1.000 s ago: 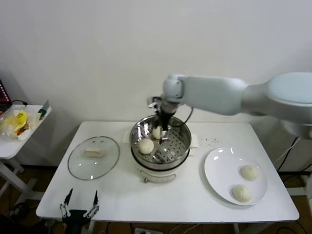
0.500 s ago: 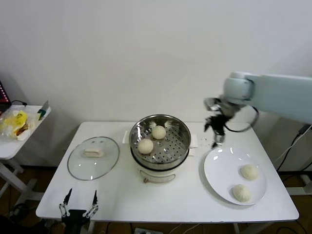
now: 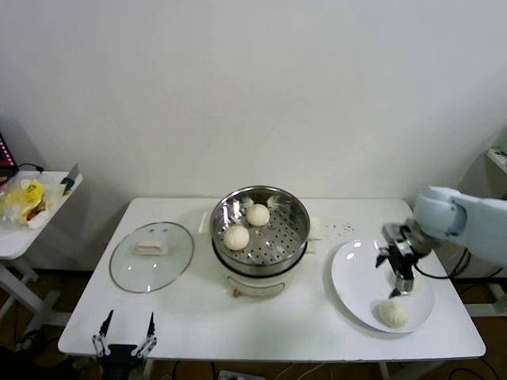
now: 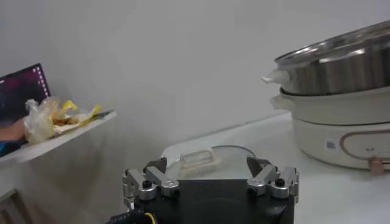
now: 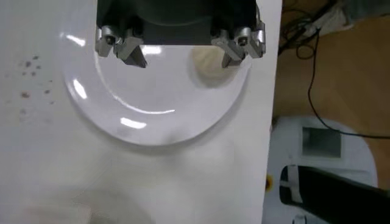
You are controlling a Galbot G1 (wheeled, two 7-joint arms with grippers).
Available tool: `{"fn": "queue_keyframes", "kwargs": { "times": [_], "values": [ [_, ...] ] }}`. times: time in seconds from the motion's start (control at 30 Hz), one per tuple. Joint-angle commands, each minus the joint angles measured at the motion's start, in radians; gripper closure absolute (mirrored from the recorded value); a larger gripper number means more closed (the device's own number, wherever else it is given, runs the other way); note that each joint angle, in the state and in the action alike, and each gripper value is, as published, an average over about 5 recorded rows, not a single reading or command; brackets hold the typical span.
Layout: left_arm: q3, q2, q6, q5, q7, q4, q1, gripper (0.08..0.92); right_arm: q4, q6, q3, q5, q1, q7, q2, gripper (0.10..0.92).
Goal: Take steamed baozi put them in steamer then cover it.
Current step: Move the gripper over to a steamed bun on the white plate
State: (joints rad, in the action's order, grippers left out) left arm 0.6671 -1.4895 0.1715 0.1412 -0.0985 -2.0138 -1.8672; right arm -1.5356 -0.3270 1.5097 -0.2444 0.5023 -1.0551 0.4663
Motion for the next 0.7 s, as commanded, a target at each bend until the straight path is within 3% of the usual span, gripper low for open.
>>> {"fn": "queue_keyframes", "kwargs": {
  "times": [0.03,0.7],
  "values": [
    [-0.007,-0.017,0.001,0.016,0.000,0.014,0.002,0.177,0.046,0.016,-0.178,0.153,-0.270,-0.014,-0.074,0.203],
    [-0.002,-0.025,0.017,0.021,-0.003,0.022,-0.016,0.177,0.129,0.014,-0.266,0.149,-0.359,0.001,0.038,0.203]
  ]
}}
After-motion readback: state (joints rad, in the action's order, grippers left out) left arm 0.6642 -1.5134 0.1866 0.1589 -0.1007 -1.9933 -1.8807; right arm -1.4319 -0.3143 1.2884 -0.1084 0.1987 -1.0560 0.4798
